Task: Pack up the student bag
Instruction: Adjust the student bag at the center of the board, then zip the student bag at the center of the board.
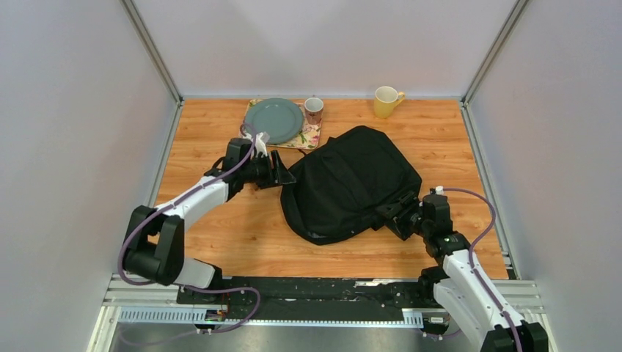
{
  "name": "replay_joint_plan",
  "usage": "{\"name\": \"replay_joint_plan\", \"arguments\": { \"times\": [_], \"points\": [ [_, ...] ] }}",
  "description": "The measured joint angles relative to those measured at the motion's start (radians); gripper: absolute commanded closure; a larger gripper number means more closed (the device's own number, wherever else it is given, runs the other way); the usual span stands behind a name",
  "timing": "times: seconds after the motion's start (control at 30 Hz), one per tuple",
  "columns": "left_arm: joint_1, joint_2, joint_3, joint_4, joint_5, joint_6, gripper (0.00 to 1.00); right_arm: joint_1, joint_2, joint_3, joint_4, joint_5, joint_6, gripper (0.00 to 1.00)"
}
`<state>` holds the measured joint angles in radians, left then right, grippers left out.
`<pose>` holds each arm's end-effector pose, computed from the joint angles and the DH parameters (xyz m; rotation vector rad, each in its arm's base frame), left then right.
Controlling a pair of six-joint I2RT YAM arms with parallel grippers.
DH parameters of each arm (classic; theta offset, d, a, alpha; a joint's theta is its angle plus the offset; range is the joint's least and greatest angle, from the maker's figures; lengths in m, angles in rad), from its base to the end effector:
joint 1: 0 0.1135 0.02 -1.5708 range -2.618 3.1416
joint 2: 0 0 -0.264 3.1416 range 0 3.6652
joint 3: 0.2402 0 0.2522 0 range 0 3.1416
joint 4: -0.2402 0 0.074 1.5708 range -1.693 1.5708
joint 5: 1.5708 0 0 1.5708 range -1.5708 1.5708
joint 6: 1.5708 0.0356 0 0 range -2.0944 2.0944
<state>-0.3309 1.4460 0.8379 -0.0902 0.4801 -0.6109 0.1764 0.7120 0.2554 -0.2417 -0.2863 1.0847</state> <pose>0.2815 -0.1141 0.2169 -0.0630 2.3895 -1.0204 0.1452 0.0361 0.1623 0.9185 2.2534 0.9500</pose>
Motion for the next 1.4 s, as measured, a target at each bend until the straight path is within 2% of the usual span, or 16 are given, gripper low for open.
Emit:
{"name": "replay_joint_plan", "arguments": {
  "times": [0.2, 0.5, 0.87, 1.07, 1.2, 1.4],
  "points": [
    [-0.003, -0.243, -0.182, -0.04, -0.017, 0.007, 0.26, 0.0, -0.055, 0.032, -0.149, 0.055, -0.042, 0.29],
    [-0.003, -0.603, -0.336, -0.124, -0.054, -0.003, 0.24, 0.0, -0.042, 0.096, -0.254, 0.103, -0.111, 0.28],
    [-0.003, -0.672, -0.364, -0.254, -0.058, 0.015, 0.22, 0.0, -0.032, 0.161, -0.308, 0.071, -0.175, 0.28],
    [-0.014, -0.723, -0.309, -0.35, -0.132, 0.072, 0.22, 0.0, -0.033, 0.204, -0.35, 0.039, -0.227, 0.28],
    [-0.096, -0.739, -0.228, -0.377, -0.224, 0.097, 0.21, 0.0, -0.03, 0.209, -0.365, 0.023, -0.249, 0.28],
    [-0.369, -0.683, -0.127, -0.378, -0.424, 0.105, 0.21, 0.0, -0.026, 0.21, -0.378, 0.018, -0.259, 0.28]
  ]
}}
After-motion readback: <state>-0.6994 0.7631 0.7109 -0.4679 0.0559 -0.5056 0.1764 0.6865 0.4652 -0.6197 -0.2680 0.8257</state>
